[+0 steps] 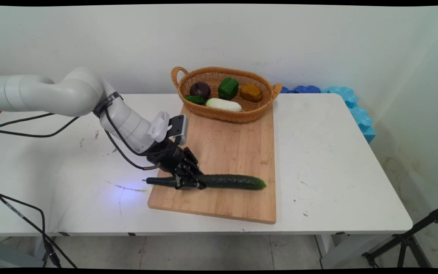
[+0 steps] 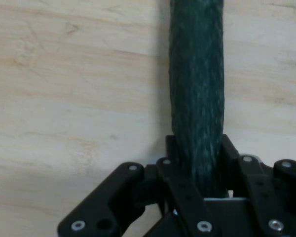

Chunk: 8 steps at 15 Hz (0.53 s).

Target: Place the picked object in the vegetable basket

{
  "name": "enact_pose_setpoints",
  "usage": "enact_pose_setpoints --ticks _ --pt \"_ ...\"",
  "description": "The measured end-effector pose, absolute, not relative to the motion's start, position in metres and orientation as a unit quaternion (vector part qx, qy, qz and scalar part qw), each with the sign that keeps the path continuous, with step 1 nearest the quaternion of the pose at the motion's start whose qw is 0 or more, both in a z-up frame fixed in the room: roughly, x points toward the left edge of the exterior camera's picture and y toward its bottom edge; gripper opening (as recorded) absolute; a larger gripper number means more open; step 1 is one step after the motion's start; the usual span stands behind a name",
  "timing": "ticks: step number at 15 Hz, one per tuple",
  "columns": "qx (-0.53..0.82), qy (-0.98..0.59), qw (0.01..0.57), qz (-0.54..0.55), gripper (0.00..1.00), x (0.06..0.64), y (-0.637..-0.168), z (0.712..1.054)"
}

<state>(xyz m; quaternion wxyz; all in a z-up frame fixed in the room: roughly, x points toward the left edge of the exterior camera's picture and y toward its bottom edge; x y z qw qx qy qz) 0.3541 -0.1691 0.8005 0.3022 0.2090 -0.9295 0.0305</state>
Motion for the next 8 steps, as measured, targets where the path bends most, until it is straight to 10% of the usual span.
enact_pose_setpoints --ticks 8 --pt "0.201 -0.924 0.316 0.082 0.00 0.365 -0.198 0.851"
